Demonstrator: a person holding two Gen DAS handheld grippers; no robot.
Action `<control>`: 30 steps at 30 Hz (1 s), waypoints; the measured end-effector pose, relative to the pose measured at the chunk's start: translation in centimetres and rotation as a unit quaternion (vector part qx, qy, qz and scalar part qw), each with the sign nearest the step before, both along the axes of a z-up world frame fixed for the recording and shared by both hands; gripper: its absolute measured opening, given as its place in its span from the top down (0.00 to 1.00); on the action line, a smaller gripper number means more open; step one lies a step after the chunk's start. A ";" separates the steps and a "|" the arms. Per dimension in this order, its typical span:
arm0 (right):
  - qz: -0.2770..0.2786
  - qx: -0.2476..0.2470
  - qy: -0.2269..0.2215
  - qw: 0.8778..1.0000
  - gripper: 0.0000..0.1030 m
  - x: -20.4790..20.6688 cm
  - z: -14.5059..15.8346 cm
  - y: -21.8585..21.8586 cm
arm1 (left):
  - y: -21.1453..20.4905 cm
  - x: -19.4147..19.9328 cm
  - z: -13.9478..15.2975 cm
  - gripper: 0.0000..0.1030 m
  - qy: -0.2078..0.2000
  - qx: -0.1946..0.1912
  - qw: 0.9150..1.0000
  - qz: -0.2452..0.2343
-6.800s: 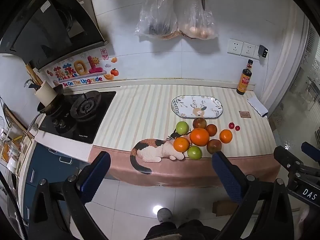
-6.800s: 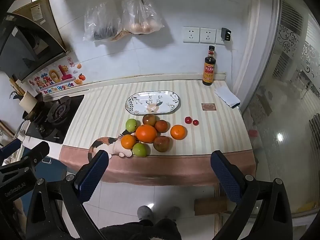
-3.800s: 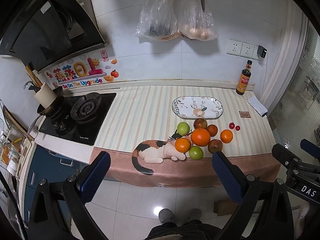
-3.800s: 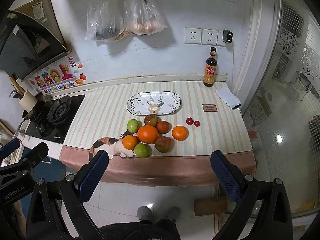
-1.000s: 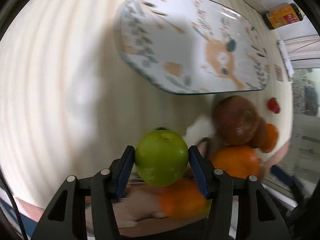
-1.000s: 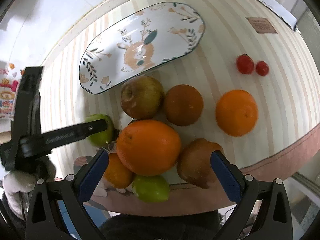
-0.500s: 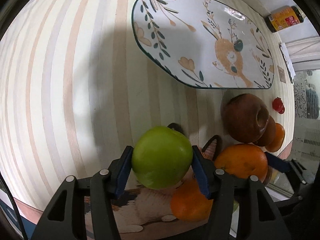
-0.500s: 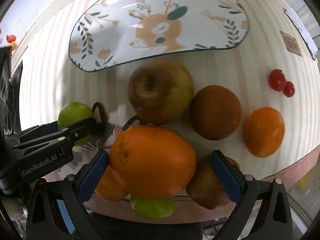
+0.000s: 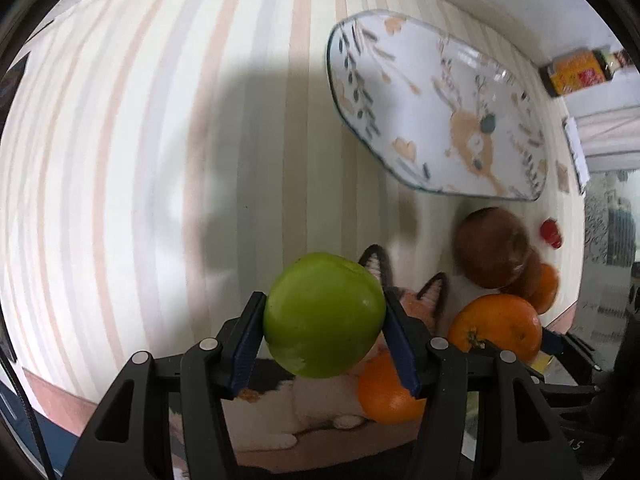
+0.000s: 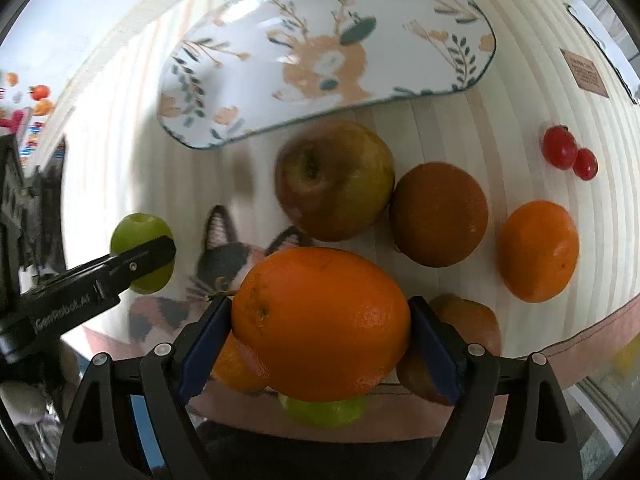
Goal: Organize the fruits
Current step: 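Carry the green apple and large orange onto the deer plate and release both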
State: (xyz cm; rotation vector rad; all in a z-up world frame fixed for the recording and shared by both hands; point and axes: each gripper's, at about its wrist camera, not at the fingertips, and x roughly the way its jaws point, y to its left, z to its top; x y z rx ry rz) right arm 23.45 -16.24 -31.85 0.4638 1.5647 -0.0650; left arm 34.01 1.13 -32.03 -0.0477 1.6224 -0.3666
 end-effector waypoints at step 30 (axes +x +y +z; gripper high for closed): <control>0.141 -0.017 -0.021 0.990 0.13 22.1 -1.8 -12.7 | -9.7 16.0 -2.7 0.46 0.063 0.029 0.992 0.103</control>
